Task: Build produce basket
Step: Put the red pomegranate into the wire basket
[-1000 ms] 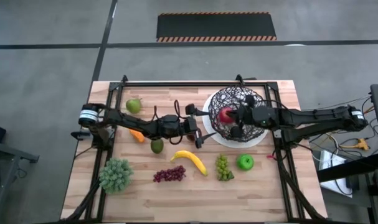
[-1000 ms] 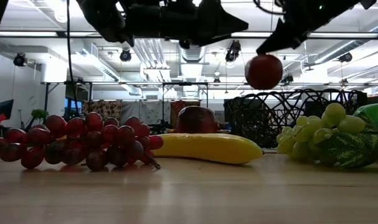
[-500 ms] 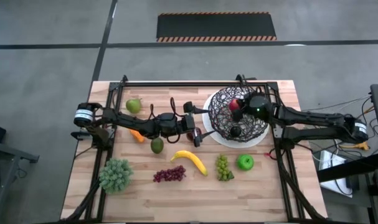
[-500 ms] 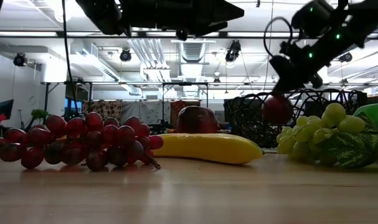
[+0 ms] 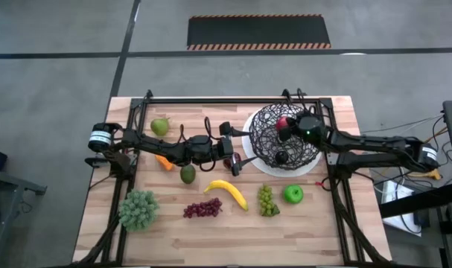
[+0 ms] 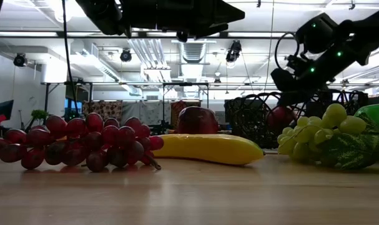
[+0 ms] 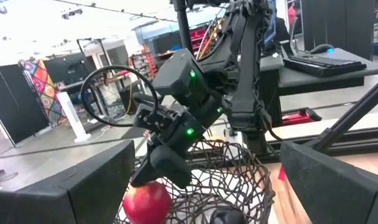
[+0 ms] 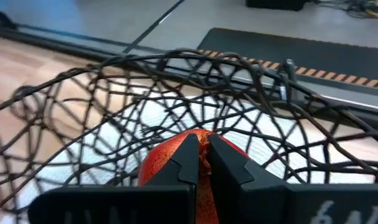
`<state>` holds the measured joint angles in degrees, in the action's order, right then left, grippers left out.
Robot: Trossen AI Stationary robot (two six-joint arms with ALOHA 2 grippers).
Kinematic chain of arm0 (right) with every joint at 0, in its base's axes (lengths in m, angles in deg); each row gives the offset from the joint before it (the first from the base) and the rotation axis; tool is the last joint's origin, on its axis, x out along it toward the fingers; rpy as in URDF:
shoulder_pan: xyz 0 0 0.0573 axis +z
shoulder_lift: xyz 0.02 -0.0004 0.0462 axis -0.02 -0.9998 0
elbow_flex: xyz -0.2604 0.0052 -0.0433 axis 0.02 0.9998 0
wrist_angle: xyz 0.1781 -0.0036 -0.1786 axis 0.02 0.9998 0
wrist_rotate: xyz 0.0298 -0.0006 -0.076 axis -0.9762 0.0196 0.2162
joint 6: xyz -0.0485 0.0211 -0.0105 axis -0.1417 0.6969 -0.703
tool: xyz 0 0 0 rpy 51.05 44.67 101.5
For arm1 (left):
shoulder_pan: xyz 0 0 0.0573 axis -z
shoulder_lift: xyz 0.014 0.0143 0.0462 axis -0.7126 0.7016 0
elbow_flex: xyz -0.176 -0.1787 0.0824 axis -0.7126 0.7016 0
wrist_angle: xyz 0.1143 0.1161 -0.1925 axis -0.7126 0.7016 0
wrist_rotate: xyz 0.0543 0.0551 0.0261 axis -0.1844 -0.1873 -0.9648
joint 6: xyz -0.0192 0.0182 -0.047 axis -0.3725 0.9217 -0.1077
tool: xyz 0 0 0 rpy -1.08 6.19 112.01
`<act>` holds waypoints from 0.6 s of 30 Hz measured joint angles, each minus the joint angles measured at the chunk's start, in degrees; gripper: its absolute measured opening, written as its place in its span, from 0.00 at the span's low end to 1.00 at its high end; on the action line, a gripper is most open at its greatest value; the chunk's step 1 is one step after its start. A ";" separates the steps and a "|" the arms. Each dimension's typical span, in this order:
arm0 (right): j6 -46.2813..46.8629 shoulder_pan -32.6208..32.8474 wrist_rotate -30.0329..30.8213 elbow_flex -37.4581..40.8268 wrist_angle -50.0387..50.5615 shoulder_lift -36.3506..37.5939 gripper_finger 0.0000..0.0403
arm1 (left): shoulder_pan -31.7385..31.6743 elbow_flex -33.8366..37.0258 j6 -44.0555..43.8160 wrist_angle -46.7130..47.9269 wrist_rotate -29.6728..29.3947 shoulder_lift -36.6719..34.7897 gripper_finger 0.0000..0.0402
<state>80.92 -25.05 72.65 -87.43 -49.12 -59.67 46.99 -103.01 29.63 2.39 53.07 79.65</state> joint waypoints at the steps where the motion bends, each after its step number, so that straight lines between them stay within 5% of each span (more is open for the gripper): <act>1: 0.33 0.00 0.55 0.32 -0.43 -0.33 0.03 | 0.00 0.00 -0.68 0.15 0.00 0.00 0.95; 18: 2.76 0.00 3.34 -0.39 -1.38 -6.91 0.10 | 0.02 0.00 -0.85 0.65 0.00 0.00 0.95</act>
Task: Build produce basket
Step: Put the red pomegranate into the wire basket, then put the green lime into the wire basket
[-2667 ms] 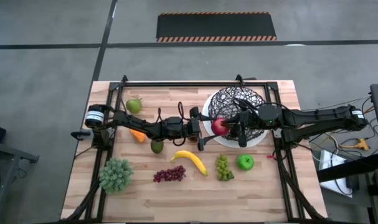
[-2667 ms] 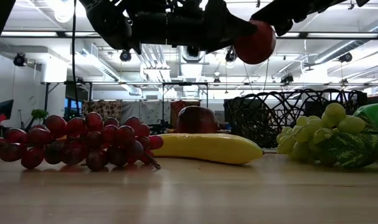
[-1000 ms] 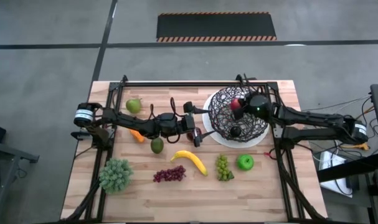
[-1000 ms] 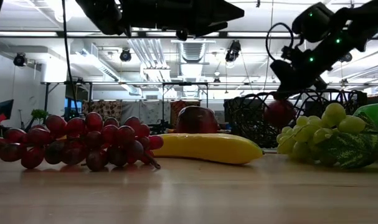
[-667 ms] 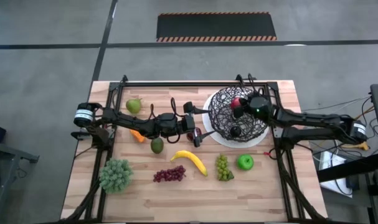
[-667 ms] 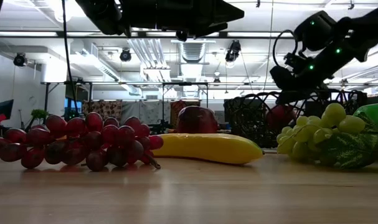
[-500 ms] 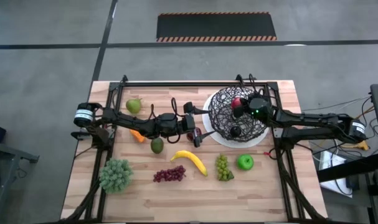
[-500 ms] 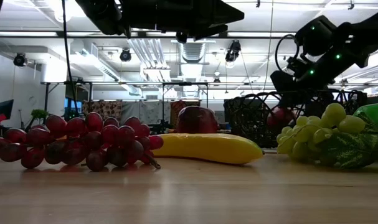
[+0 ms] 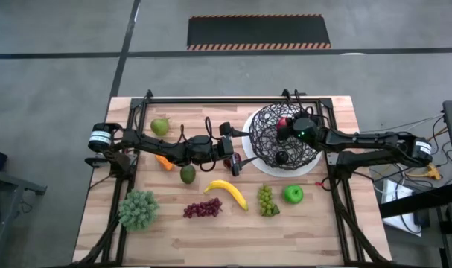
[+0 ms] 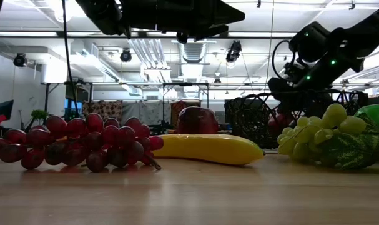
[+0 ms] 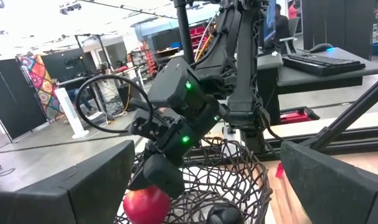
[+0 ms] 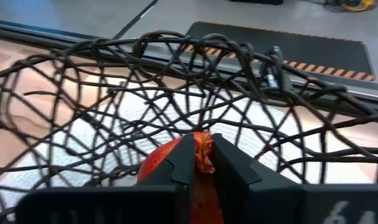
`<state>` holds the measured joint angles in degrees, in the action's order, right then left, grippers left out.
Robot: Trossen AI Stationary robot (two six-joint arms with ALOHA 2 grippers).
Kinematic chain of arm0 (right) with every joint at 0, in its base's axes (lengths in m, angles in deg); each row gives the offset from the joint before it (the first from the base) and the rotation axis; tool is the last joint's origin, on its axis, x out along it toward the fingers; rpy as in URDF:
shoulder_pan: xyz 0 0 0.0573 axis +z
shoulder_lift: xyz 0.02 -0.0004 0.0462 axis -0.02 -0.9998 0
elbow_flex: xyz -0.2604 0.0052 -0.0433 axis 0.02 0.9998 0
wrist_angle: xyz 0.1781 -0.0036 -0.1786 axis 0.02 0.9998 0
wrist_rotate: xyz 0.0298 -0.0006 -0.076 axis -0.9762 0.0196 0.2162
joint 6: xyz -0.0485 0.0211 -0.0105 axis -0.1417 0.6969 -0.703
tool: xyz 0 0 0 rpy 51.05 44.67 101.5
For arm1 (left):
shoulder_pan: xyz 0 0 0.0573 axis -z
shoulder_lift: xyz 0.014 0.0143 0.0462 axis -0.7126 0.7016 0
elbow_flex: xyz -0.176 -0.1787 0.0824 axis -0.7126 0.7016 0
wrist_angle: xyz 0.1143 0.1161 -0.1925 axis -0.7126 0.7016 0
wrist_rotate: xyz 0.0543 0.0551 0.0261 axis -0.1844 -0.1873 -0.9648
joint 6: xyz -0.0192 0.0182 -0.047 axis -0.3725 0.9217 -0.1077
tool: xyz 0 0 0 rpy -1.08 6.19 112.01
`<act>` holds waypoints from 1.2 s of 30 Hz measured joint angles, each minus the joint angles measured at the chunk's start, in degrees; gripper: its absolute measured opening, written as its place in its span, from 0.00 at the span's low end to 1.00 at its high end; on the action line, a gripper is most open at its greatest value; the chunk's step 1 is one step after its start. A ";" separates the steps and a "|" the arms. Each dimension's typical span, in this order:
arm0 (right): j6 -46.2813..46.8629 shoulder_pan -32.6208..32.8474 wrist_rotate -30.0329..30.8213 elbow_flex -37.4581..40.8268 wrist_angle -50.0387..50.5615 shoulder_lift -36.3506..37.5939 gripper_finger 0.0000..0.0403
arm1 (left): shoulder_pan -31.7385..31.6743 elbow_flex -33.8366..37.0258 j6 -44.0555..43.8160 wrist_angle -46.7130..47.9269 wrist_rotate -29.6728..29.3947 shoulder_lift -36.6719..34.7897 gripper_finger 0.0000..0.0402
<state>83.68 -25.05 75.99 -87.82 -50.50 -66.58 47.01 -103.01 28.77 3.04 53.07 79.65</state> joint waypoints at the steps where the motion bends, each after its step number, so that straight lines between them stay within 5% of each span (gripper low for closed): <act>1: -0.02 0.00 0.15 -0.02 0.12 -0.03 0.13 | 0.03 0.00 0.00 0.00 0.00 0.00 0.95; 16: -0.99 0.04 -1.46 0.09 0.90 6.22 0.42 | 0.53 0.02 -1.13 7.73 0.02 0.00 0.95; 30: -3.97 1.44 -20.68 0.09 0.91 20.88 0.40 | 1.80 -0.11 -5.88 21.21 -0.22 -3.40 0.95; 36: -8.52 7.33 -22.05 0.09 0.64 24.72 0.38 | 2.57 -0.06 -5.88 22.21 0.07 -4.98 0.95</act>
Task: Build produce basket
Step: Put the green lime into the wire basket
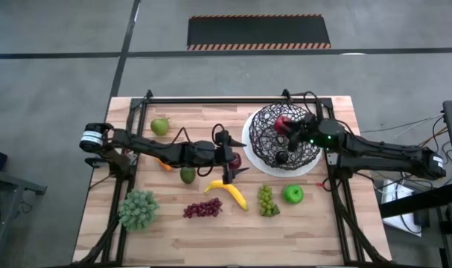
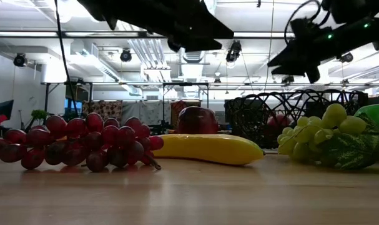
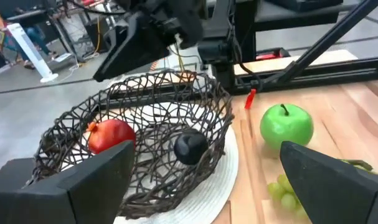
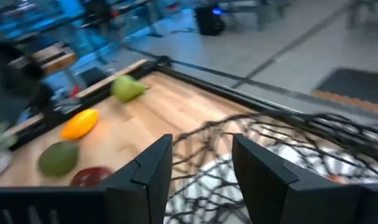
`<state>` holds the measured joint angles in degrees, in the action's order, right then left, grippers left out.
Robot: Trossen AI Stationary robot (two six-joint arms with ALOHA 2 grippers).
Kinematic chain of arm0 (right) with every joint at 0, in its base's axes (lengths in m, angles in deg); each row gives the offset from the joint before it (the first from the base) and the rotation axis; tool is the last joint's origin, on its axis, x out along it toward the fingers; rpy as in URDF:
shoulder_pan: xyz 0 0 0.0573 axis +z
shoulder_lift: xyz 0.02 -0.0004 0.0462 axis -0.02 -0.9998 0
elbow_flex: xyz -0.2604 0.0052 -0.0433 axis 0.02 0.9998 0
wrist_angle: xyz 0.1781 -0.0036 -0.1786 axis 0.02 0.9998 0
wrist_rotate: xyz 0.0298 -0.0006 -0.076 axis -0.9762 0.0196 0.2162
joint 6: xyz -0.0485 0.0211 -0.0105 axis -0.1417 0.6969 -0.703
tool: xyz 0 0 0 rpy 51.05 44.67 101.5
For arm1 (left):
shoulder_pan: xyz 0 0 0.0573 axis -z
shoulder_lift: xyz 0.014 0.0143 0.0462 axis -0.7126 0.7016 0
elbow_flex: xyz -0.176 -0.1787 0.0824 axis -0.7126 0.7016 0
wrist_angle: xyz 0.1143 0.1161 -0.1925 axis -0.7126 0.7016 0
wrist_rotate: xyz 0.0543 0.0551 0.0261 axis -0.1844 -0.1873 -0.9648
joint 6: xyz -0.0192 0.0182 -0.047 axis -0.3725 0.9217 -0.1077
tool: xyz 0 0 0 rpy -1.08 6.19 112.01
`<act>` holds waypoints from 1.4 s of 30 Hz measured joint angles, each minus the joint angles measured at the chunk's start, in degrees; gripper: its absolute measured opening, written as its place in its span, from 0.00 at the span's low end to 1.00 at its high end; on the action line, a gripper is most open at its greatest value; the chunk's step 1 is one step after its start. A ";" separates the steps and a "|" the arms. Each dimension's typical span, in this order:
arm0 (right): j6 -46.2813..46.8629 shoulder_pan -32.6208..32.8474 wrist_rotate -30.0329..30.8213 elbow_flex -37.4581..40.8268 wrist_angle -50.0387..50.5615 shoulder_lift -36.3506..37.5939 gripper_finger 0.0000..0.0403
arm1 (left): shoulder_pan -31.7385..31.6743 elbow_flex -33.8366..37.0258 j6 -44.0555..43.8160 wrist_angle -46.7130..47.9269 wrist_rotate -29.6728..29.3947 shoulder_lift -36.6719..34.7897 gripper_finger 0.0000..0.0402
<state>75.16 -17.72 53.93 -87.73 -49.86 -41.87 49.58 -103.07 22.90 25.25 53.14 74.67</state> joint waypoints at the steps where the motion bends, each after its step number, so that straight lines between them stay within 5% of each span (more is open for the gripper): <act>1: -0.82 1.19 -0.05 0.00 -0.03 0.38 0.37 | 0.08 0.00 -0.03 0.52 0.00 -0.29 0.95; 7: -5.43 8.69 -0.01 0.00 -1.23 0.90 0.35 | 1.06 -0.24 -5.58 9.38 -0.48 -2.43 0.95; 16: -8.01 15.13 0.51 0.00 -3.15 0.98 0.34 | 3.58 -3.90 -29.19 50.56 -3.10 -8.22 0.95; 24: -8.20 15.27 0.53 0.00 -3.09 0.78 0.33 | 5.50 -3.92 -74.15 81.47 -1.48 -8.42 0.95; 27: -8.86 15.27 0.53 0.00 -3.07 0.75 0.33 | 6.48 -3.41 -81.29 82.05 -1.84 -7.24 0.95; 42: -9.60 15.27 0.51 0.00 -2.50 0.71 0.33 | 6.79 -1.46 -84.51 75.51 -2.38 -0.60 0.95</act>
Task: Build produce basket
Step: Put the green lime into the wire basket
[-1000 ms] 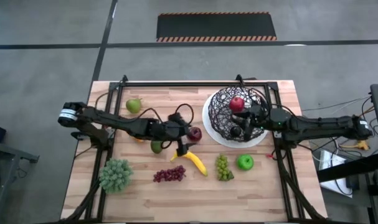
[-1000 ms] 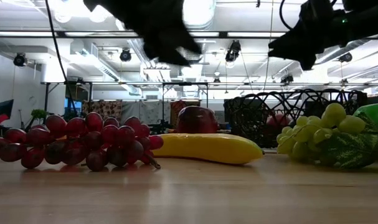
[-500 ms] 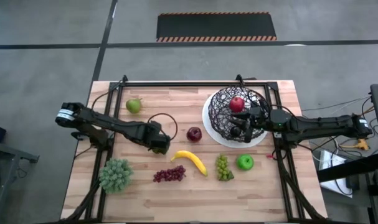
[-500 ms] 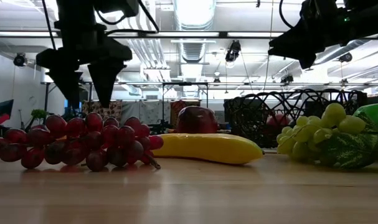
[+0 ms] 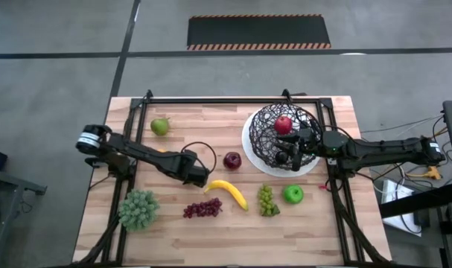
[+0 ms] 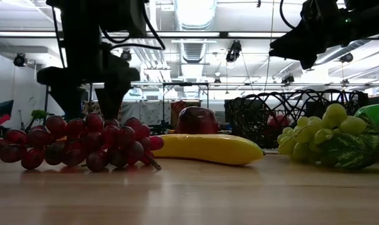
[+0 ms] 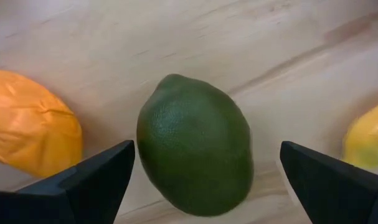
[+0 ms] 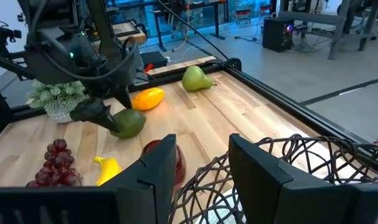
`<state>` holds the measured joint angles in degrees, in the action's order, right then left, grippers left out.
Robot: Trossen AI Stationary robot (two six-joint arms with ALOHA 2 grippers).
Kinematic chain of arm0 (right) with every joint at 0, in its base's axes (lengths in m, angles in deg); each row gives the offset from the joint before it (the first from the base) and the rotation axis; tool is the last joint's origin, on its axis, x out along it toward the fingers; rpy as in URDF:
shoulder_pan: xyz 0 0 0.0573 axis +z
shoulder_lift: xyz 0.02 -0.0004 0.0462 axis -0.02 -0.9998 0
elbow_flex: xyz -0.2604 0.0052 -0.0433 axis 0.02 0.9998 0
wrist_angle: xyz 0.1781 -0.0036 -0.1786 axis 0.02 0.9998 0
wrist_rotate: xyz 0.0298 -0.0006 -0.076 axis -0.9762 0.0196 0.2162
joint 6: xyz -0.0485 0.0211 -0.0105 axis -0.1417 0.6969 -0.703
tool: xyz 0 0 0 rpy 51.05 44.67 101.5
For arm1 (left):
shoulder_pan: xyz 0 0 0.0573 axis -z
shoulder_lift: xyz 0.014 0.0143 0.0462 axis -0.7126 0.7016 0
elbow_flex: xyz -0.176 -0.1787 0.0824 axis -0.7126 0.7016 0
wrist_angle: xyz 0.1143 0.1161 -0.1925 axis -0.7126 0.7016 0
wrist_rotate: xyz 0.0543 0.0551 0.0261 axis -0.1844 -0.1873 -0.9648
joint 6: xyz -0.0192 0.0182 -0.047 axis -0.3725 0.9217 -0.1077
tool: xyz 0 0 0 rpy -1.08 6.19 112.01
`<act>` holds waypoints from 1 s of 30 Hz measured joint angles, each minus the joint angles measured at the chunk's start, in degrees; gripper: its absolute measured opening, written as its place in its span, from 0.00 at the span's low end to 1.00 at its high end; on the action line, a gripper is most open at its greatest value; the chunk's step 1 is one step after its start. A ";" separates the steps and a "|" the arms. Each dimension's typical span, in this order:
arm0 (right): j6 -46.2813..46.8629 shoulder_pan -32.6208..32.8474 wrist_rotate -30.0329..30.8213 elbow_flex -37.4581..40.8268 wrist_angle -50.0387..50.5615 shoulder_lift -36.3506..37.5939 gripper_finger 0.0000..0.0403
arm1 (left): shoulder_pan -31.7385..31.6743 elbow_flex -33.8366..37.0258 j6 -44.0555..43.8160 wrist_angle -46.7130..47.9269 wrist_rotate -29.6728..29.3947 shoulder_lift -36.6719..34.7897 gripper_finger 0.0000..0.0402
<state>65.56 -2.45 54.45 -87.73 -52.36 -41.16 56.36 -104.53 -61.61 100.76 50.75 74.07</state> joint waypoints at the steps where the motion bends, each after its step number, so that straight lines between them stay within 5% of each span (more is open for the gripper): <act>1: 0.02 0.00 0.00 0.00 0.03 0.02 0.33 | 0.00 0.04 -0.04 0.05 -0.12 0.27 0.95; 8: 0.02 -0.02 0.00 0.00 0.28 0.02 0.33 | 0.00 0.34 -0.19 -0.04 -0.41 1.33 0.94; 22: 0.04 0.00 -0.01 0.00 0.43 0.66 0.33 | -0.02 -1.08 1.12 0.00 -0.62 1.73 0.67; 30: -5.78 2.21 -0.20 0.03 0.30 4.64 0.33 | 0.13 -9.44 14.75 0.60 -4.02 1.45 0.66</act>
<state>59.78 -0.24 54.25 -87.70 -52.06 -36.52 56.49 -113.97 -46.86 101.35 46.73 75.52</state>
